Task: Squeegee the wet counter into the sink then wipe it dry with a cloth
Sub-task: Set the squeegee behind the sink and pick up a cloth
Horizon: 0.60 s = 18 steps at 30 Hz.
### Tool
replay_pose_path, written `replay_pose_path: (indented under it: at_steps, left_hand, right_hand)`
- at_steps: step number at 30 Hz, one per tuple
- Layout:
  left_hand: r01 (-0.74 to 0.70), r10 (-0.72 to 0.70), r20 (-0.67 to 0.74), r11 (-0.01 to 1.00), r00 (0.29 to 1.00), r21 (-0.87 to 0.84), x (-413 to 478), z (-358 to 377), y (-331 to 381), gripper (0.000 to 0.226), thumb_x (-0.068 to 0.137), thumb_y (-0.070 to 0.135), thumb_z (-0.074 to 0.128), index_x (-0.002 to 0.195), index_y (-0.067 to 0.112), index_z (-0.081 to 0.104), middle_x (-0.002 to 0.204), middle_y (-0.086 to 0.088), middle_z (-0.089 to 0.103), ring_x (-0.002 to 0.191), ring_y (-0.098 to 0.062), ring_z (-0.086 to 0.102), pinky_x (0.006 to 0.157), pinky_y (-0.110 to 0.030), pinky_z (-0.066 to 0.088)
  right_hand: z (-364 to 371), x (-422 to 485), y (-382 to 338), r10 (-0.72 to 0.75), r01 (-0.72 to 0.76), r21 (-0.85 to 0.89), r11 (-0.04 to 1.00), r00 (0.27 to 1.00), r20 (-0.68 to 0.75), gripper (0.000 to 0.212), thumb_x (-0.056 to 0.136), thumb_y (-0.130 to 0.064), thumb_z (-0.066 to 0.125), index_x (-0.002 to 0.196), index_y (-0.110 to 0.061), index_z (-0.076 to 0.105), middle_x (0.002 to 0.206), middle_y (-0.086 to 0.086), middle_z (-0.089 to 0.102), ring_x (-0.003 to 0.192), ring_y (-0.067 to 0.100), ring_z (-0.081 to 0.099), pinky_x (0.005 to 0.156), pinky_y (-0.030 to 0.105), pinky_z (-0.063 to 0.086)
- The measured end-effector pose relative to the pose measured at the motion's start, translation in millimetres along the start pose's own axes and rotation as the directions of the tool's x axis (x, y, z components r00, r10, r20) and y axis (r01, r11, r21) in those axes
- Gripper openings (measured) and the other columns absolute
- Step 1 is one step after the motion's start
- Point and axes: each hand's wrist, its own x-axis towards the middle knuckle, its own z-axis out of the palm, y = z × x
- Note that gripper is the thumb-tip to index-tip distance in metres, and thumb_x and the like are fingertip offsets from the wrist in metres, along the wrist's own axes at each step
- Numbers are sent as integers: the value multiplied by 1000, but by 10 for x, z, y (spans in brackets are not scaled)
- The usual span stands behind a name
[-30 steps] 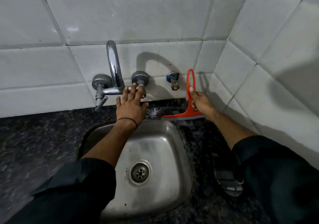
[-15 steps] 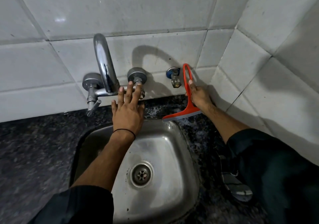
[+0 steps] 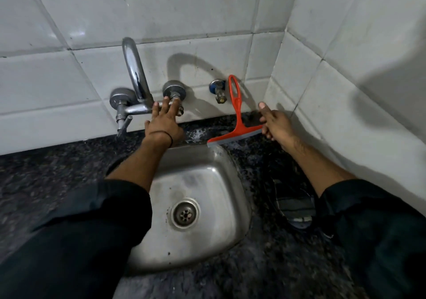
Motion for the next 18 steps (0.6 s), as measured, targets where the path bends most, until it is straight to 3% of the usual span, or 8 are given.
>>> replay_pose_path:
  at_steps: [3,6,8,10,13,15,18]
  left_hand:
    - [19,-18,-20,999,1000,33,-96,-73,104,83,88,15,55,156,32,9,165,3,0,152,-27,-1,116,-61,19]
    - [-64,71,-199,997,977,38,-421,182,333,69,90,18,52,153,22,25,164,-4,11,150,-30,11,112,-59,28]
    - [-153,155,-225,988,962,30,-709,527,513,60,91,21,51,148,19,35,162,-7,19,148,-30,17,111,-55,32]
    - [-221,220,-126,975,967,4,-1045,948,695,56,93,25,51,147,19,38,162,-6,21,150,-26,15,113,-51,31]
    - [-326,325,56,945,944,6,-1500,1517,899,55,96,33,48,149,20,37,162,-1,20,151,-22,9,115,-49,28]
    - [-346,338,157,938,928,20,-1713,1785,981,58,97,39,45,151,23,31,163,3,17,152,-20,4,116,-51,24]
    - [-321,284,317,945,905,68,-1869,1993,989,65,98,48,39,156,26,18,165,9,7,152,-19,-2,117,-56,14]
  right_hand:
    - [-237,-401,191,-62,59,-98,993,998,-27,62,92,-62,51,80,-3,63,54,2,61,43,11,53,50,24,43]
    - [-470,-861,431,-122,109,-229,967,991,-46,42,96,-45,58,82,-6,63,65,-1,62,56,9,56,49,10,36]
    - [-565,-1131,570,-138,117,-343,932,990,-37,27,95,-36,62,99,-9,68,86,4,68,76,17,62,63,19,44]
    - [-616,-1353,722,-200,173,-492,853,980,-3,30,93,-30,65,116,-12,68,109,8,68,100,25,62,84,31,49]
    - [-602,-1630,944,-272,281,-614,738,956,111,44,93,-25,63,136,-16,59,140,7,53,129,28,47,106,39,38]
    - [-577,-1748,1088,-362,357,-645,676,923,132,44,92,-20,61,136,-19,59,143,5,51,132,29,42,108,43,37]
    - [-545,-1809,1223,-403,416,-638,648,898,176,36,94,-16,57,130,-19,64,130,2,57,121,29,46,98,44,44]
